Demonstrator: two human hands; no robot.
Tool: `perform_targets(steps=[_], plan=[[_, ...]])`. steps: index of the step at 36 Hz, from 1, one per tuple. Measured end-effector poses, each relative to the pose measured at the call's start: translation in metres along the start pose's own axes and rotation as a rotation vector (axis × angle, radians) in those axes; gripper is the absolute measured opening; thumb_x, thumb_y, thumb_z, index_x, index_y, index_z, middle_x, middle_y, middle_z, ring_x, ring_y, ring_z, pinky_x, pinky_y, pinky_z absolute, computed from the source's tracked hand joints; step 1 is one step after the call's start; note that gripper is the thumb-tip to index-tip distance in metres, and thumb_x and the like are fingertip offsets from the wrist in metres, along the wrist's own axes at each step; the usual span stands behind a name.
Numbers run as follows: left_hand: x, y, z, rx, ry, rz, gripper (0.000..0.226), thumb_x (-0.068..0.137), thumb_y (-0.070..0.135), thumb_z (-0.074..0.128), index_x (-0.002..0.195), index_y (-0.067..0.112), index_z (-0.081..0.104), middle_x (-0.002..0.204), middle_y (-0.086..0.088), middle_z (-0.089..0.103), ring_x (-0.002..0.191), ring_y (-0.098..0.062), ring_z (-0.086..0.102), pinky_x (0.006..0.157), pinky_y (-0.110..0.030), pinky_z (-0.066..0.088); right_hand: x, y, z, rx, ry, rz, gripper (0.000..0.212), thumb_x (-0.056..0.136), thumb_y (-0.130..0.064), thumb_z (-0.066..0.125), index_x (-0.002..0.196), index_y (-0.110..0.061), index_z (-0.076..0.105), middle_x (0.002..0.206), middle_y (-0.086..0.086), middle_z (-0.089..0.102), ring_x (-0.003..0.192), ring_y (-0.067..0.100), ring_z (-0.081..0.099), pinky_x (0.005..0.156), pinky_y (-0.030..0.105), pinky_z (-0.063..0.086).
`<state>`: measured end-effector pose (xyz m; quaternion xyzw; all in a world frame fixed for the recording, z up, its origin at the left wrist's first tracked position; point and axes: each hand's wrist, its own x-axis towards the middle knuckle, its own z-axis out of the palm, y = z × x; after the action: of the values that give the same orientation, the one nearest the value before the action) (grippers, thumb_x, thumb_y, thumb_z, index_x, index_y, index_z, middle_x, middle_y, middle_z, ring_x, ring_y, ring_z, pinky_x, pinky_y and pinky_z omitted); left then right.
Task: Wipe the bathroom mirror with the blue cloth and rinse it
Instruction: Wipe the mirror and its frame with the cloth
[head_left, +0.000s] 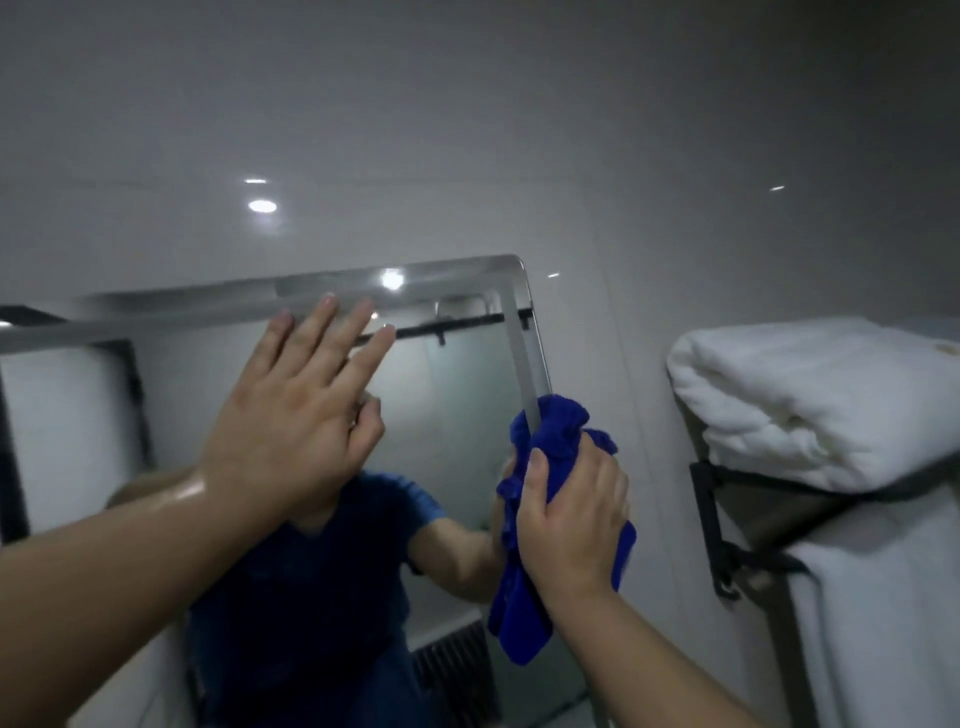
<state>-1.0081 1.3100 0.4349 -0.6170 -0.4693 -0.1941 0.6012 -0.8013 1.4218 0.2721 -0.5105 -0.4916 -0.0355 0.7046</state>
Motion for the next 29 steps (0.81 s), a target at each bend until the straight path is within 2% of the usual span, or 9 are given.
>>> perform_targets(steps=[4, 7, 12, 17, 20, 23, 25, 29], plan=[[-0.001, 0.000, 0.002, 0.008, 0.035, 0.003, 0.068, 0.102, 0.042, 0.040, 0.165, 0.017, 0.036, 0.175, -0.010, 0.025, 0.163, -0.032, 0.020, 0.130, -0.058, 0.019, -0.037, 0.036, 0.000, -0.014, -0.024, 0.084, 0.061, 0.106, -0.060, 0.035, 0.138, -0.013, 0.056, 0.134, 0.006, 0.064, 0.125, 0.027, 0.058, 0.112, 0.045, 0.048], [0.000, 0.000, 0.001, 0.003, 0.046, -0.010, 0.068, 0.102, 0.042, 0.040, 0.165, 0.017, 0.038, 0.175, -0.009, 0.026, 0.163, -0.032, 0.021, 0.129, -0.058, 0.020, -0.048, 0.046, -0.001, 0.035, -0.026, 0.150, 0.064, 0.104, -0.063, 0.033, 0.137, -0.013, 0.057, 0.130, 0.005, 0.064, 0.122, 0.026, 0.059, 0.110, 0.049, 0.051], [-0.001, 0.000, -0.004, -0.007, 0.034, 0.002, 0.069, 0.100, 0.042, 0.041, 0.165, 0.018, 0.038, 0.174, -0.010, 0.026, 0.163, -0.033, 0.021, 0.130, -0.059, 0.019, -0.021, 0.010, -0.003, 0.069, 0.049, 0.267, 0.055, 0.107, -0.058, 0.034, 0.128, -0.016, 0.062, 0.122, 0.004, 0.066, 0.117, 0.028, 0.060, 0.108, 0.049, 0.048], [-0.002, -0.001, -0.005, 0.000, 0.021, -0.001, 0.072, 0.100, 0.045, 0.037, 0.167, 0.019, 0.030, 0.176, -0.010, 0.022, 0.164, -0.031, 0.017, 0.132, -0.056, 0.013, 0.049, -0.064, -0.008, 0.119, 0.001, 0.061, 0.057, 0.101, -0.053, 0.027, 0.138, -0.022, 0.056, 0.130, 0.003, 0.062, 0.123, 0.024, 0.055, 0.113, 0.046, 0.041], [-0.002, -0.004, -0.005, 0.003, -0.001, 0.003, 0.072, 0.102, 0.047, 0.034, 0.168, 0.020, 0.027, 0.176, -0.010, 0.019, 0.164, -0.031, 0.014, 0.132, -0.056, 0.010, 0.098, -0.116, -0.009, 0.094, -0.031, -0.032, 0.068, 0.101, -0.043, 0.031, 0.163, -0.017, 0.035, 0.153, 0.014, 0.050, 0.139, 0.034, 0.045, 0.123, 0.053, 0.033], [-0.003, -0.003, -0.003, 0.017, -0.013, 0.007, 0.072, 0.103, 0.048, 0.031, 0.169, 0.021, 0.025, 0.177, -0.009, 0.016, 0.165, -0.031, 0.012, 0.132, -0.055, 0.008, 0.127, -0.152, -0.008, 0.084, -0.107, -0.039, 0.071, 0.108, -0.034, 0.036, 0.173, -0.017, 0.012, 0.175, 0.016, 0.024, 0.160, 0.035, 0.022, 0.132, 0.051, 0.015], [-0.004, -0.002, -0.002, 0.016, -0.004, 0.015, 0.071, 0.103, 0.048, 0.031, 0.169, 0.021, 0.026, 0.178, -0.008, 0.015, 0.165, -0.031, 0.012, 0.133, -0.054, 0.007, 0.128, -0.156, -0.006, 0.100, -0.096, -0.109, 0.069, 0.110, -0.033, 0.037, 0.173, -0.019, 0.011, 0.178, 0.014, 0.017, 0.163, 0.033, 0.016, 0.134, 0.050, 0.012], [-0.005, -0.004, -0.002, 0.009, 0.018, 0.011, 0.071, 0.103, 0.047, 0.033, 0.168, 0.020, 0.028, 0.177, -0.008, 0.018, 0.164, -0.032, 0.014, 0.132, -0.055, 0.008, 0.100, -0.129, 0.000, 0.121, -0.058, -0.277, 0.065, 0.111, -0.037, 0.040, 0.172, -0.025, 0.021, 0.180, 0.010, 0.016, 0.164, 0.033, 0.016, 0.135, 0.052, 0.017]])
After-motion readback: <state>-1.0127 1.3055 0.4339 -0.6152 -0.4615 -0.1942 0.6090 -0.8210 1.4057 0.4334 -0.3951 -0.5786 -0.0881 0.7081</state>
